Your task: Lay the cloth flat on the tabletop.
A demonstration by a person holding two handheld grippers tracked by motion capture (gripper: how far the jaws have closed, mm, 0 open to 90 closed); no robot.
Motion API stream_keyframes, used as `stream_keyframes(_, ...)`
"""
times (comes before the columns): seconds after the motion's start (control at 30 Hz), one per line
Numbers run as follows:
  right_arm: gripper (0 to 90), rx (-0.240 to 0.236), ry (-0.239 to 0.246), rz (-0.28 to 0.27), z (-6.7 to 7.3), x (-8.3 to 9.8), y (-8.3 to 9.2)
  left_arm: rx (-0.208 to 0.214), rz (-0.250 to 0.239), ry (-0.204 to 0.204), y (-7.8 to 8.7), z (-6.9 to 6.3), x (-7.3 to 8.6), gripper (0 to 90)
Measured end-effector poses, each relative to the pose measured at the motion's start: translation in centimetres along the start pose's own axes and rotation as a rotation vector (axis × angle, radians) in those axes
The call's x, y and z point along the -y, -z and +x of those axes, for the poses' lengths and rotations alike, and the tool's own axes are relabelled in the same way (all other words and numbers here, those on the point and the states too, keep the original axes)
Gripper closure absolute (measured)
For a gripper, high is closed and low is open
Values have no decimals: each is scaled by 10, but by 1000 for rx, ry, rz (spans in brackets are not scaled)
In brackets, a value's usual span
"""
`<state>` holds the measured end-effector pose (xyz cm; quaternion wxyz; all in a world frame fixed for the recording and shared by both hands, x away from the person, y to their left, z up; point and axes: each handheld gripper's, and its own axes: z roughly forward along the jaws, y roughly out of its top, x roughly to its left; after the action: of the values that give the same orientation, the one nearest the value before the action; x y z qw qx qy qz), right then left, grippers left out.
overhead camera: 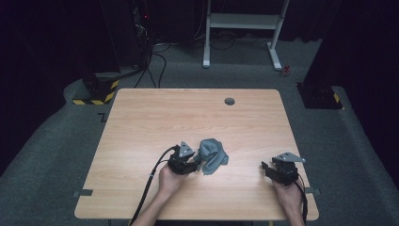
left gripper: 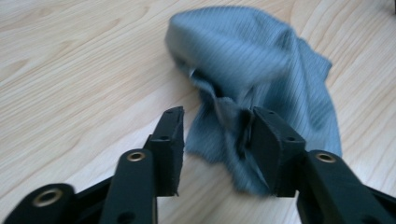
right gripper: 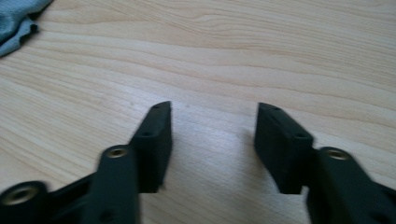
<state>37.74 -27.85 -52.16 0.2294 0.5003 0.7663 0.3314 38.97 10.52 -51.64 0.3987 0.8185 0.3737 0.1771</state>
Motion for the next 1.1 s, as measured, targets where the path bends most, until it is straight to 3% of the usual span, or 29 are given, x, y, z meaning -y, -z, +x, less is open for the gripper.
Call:
stream_keyframes(0.13,584,-5,33,6,13,-3,0,-13,3,3,-1,3,6,578)
stream_keyframes(0.23,611,-96,81,-50,35,-10,5,-50,7,-23,-4,2,6,570)
stream_keyframes(0.27,619,-167,129,-81,53,-18,6,-64,17,-33,-5,0,7,554)
stream_keyframes(0.3,620,-204,155,-86,63,-22,6,-69,15,-32,-5,-1,7,545)
stream_keyframes(0.33,620,-204,155,-86,63,-22,6,-69,15,-32,-5,-1,7,541)
stream_keyframes(0.37,623,-232,183,-86,74,-27,5,-68,18,-30,-5,0,7,541)
stream_keyframes(0.4,625,-293,234,-83,94,-35,0,-68,19,-25,-5,1,7,523)
stream_keyframes(0.43,625,-293,234,-83,94,-35,0,-67,18,-17,-5,2,7,523)
stream_keyframes(0.47,625,-333,287,-64,114,-42,-7,-57,21,7,-6,4,7,504)
stream_keyframes(0.5,625,-333,287,-64,114,-42,-7,-57,21,7,-6,4,7,500)
stream_keyframes(0.57,624,-359,334,-52,132,-47,-14,-54,22,12,-5,5,7,497)
stream_keyframes(0.6,621,-371,372,-36,149,-52,-22,-57,20,10,-6,4,7,497)
stream_keyframes(0.7,625,-371,393,-25,157,-55,-29,-58,25,-3,-5,4,7,503)
stream_keyframes(0.8,684,-372,404,21,163,-58,-40,-46,22,1,-5,4,7,529)
stream_keyframes(0.83,791,-365,429,59,165,-58,-46,-38,23,2,-5,4,7,549)
stream_keyframes(0.87,860,-368,439,62,165,-58,-47,-36,22,1,-5,4,7,557)
stream_keyframes(0.97,897,-369,448,41,161,-62,-43,-33,21,-3,-5,4,7,579)
stream_keyframes(1.1,899,-360,419,-19,153,-70,-31,-27,19,1,-5,3,7,595)
